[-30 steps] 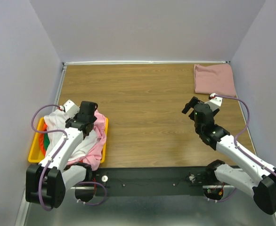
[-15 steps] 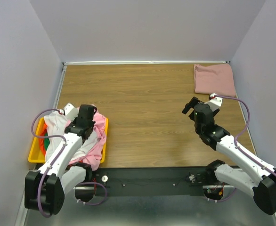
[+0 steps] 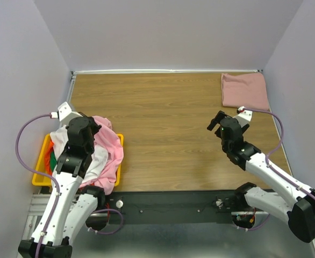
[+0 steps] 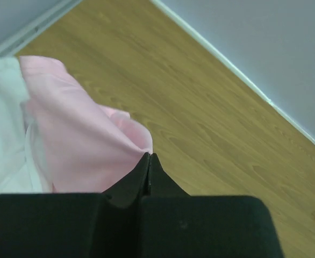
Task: Fold and stack the t-shirts
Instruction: Grab the tshirt from the pile
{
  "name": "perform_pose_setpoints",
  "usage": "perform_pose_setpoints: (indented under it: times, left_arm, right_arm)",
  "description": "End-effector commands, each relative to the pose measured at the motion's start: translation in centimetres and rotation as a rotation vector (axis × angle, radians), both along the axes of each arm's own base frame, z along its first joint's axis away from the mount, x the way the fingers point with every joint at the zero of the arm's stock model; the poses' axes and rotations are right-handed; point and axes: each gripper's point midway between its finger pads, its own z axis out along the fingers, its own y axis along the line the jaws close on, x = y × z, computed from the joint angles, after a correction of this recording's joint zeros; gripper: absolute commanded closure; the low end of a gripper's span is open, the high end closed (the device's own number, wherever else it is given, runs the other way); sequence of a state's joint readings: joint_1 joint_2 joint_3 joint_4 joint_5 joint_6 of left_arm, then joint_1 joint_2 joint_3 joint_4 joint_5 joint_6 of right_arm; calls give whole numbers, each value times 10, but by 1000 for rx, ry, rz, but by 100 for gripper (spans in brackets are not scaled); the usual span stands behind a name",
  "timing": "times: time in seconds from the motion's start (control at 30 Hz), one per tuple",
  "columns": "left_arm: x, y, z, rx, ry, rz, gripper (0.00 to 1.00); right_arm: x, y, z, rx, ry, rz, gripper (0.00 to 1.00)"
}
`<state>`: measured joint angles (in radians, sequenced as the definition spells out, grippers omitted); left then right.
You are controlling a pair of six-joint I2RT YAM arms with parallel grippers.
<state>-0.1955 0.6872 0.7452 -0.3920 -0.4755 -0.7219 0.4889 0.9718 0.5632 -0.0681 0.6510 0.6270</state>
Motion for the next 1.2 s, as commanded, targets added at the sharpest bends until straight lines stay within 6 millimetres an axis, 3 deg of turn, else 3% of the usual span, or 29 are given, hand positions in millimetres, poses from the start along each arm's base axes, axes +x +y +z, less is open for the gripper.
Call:
perform_pose_setpoints:
  times: [0.0,0.1,0.13,0.2,0.23,0.5,0.6,0.7,0.8,1.03,1.17]
  left_arm:
    - [7,-12,33,113,-97,-133,100]
    - [9,-25,70,174,-208,-231,100]
    - [7,-31,94,184,-276,-268,100]
    - [3,-35,119,223,-348,-304,100]
    - [-1,-45,140,234,-416,-357,100]
    - [-23,-108,219,280,-704,-709,100]
    - [-38,-129,262,299,-840,-830,100]
    - [-42,-140,282,283,-903,-892,100]
    - [-60,-148,317,273,-1020,-951,100]
    - [-83,-166,359,203,-1173,-1076,100]
    - [-84,-179,376,157,-1216,-1137,100]
  right_arm:
    - [3,0,-3,-1,6,2,0]
    - [3,1,-2,-1,6,6,0]
    - [3,1,-2,-1,5,8,0]
    - [3,2,-1,3,3,7,0]
    - [4,2,-2,3,6,8,0]
    - [6,5,-2,1,13,18,0]
    - [6,6,1,9,3,23,0]
    - [5,4,4,10,-6,20,0]
    - [5,4,4,10,-7,18,0]
    - [6,2,13,8,-27,14,0]
    - [5,0,15,7,-36,9,0]
